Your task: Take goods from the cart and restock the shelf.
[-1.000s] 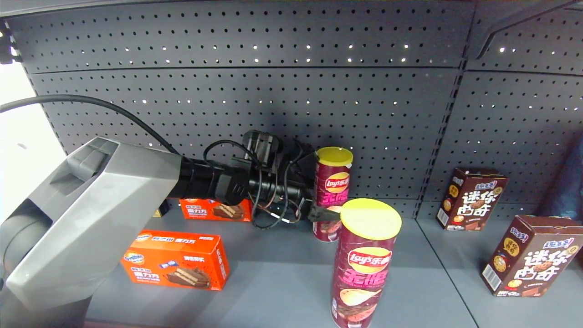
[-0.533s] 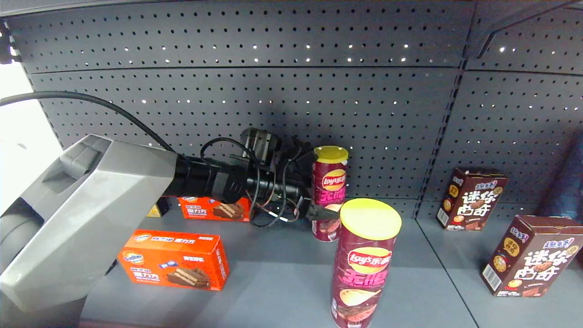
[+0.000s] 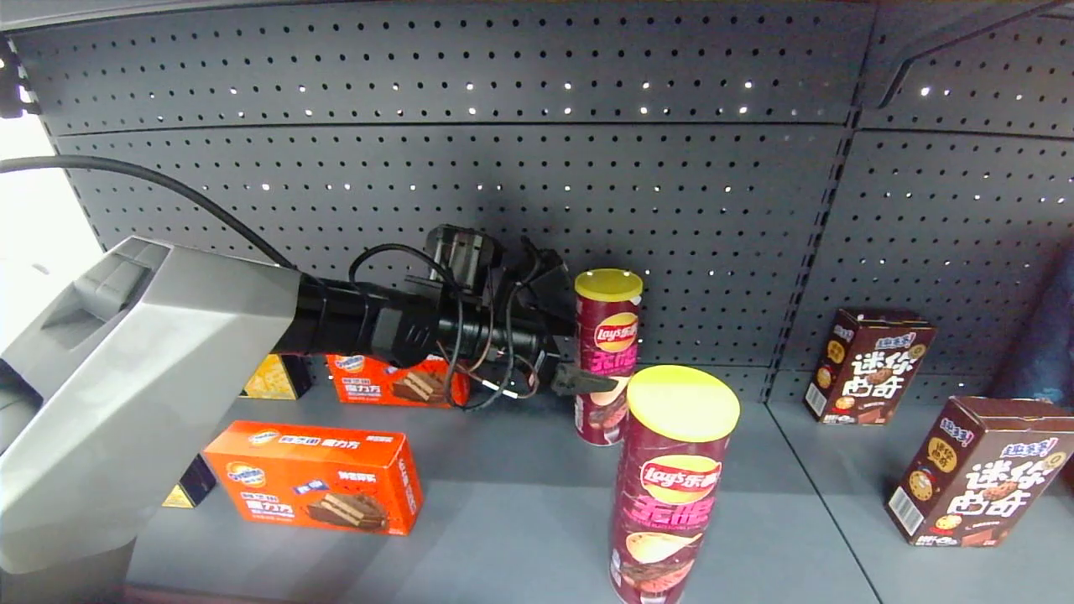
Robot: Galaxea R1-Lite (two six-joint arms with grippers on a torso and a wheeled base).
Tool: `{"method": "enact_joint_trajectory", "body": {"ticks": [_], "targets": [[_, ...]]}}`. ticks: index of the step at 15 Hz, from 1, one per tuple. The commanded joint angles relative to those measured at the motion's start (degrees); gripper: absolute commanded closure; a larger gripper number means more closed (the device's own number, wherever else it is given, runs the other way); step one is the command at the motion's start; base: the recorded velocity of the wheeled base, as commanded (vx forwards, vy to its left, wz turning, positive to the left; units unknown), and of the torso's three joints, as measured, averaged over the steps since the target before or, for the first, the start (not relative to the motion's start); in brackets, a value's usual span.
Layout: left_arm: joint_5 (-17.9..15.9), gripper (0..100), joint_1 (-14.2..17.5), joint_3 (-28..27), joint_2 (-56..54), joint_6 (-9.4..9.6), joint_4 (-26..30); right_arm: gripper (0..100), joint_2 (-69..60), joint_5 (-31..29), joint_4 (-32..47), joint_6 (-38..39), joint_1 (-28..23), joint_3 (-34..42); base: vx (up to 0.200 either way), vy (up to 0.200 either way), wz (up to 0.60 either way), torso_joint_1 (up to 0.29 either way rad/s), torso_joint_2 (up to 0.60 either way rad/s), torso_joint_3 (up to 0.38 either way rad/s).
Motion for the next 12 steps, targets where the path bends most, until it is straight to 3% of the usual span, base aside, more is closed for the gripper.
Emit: {"method": "enact_joint_trajectory", "body": {"ticks": [1,4,10,12], "targets": [[0.12,0,0.10,0.23,-0.53,0.01,-0.08,0,0.07,-0.04,-0.03,-0.02,-0.01,0.04,0.000,0.000,0.00,0.000,0.00,0.000],[1.53,0,0.72,3.48,-2.90,0.01,-0.35,0,0.07,-0.04,-0.03,-0.02,-0.01,0.04,0.000,0.000,0.00,0.000,0.00,0.000],[1.71,0,2.21,5.33,-4.93,0.01,-0.44,0,0.07,0.05,-0.03,-0.11,-0.01,-0.05,0.000,0.000,0.00,0.000,0.00,0.000],[3.29,0,2.56,5.94,-5.36,0.01,-0.44,0,0.07,-0.04,0.05,-0.11,-0.01,0.04,0.000,0.000,0.00,0.000,0.00,0.000]]}}
